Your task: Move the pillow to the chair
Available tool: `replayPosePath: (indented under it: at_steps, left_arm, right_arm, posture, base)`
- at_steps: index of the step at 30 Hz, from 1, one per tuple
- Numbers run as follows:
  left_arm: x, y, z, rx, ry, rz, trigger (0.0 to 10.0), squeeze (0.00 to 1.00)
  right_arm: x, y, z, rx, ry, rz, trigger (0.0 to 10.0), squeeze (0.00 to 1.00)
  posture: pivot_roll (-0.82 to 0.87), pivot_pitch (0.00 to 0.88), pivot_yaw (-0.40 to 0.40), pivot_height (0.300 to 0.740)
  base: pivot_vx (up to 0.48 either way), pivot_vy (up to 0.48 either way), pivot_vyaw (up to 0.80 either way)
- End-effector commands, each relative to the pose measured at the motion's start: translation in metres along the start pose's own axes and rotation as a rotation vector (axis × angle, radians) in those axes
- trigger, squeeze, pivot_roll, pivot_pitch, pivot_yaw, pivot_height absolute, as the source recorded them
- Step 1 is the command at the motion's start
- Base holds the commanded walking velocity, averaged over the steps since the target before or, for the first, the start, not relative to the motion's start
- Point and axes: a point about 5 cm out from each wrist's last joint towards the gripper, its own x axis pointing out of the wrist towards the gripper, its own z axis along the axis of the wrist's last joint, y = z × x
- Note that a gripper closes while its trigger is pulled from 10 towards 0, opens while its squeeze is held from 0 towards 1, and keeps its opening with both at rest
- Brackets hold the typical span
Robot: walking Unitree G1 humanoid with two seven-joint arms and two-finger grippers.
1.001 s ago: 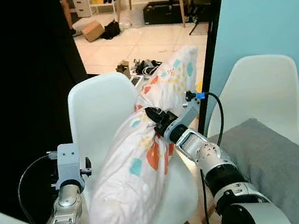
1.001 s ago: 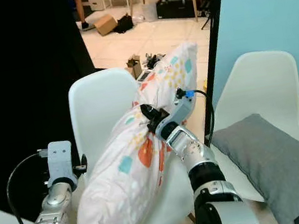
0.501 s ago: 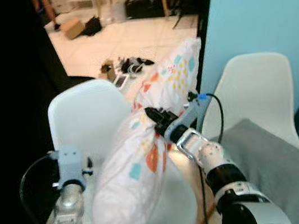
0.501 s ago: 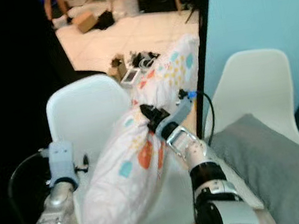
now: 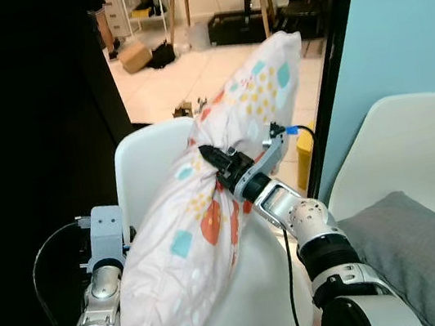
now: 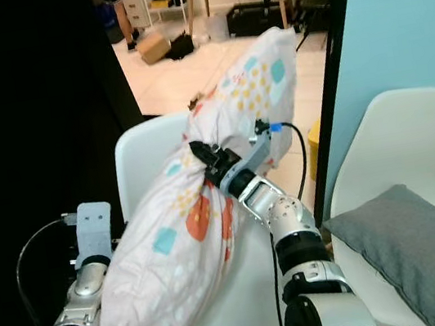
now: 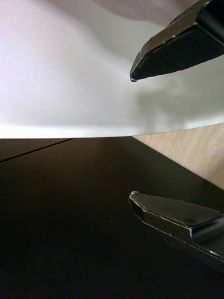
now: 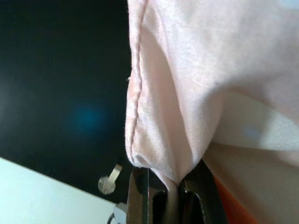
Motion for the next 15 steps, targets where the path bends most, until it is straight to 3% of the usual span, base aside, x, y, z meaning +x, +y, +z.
replayPosePath:
  at_steps: [1,5,9,15]
  left_arm:
    - [-0.002,0.000,-0.005,0.012,0.023,-0.002,10.0,0.00]
    - [-0.003,-0.003,-0.007,0.026,0.028,-0.011,10.0,0.00]
    - [-0.003,-0.005,-0.007,0.033,0.028,-0.016,10.0,0.00]
    - [-0.004,-0.006,-0.007,0.038,0.031,-0.020,10.0,0.00]
  right_arm:
    - [0.004,0.005,-0.024,0.066,0.033,0.034,10.0,0.00]
    - [-0.005,-0.017,-0.038,0.069,0.099,-0.071,10.0,0.00]
    - [-0.010,-0.027,-0.049,0.093,0.139,-0.109,10.0,0.00]
    - [-0.008,-0.024,-0.051,0.142,0.140,-0.086,10.0,0.00]
  posture:
    - [-0.08,0.041,0.041,0.719]
    - [-0.08,0.040,0.037,0.699]
    - [-0.07,0.037,0.032,0.684]
    - [-0.07,0.033,0.027,0.659]
  base:
    - [0.000,0.000,0.00]
    - [0.000,0.000,0.00]
    - [0.000,0.000,0.00]
    - [0.000,0.000,0.00]
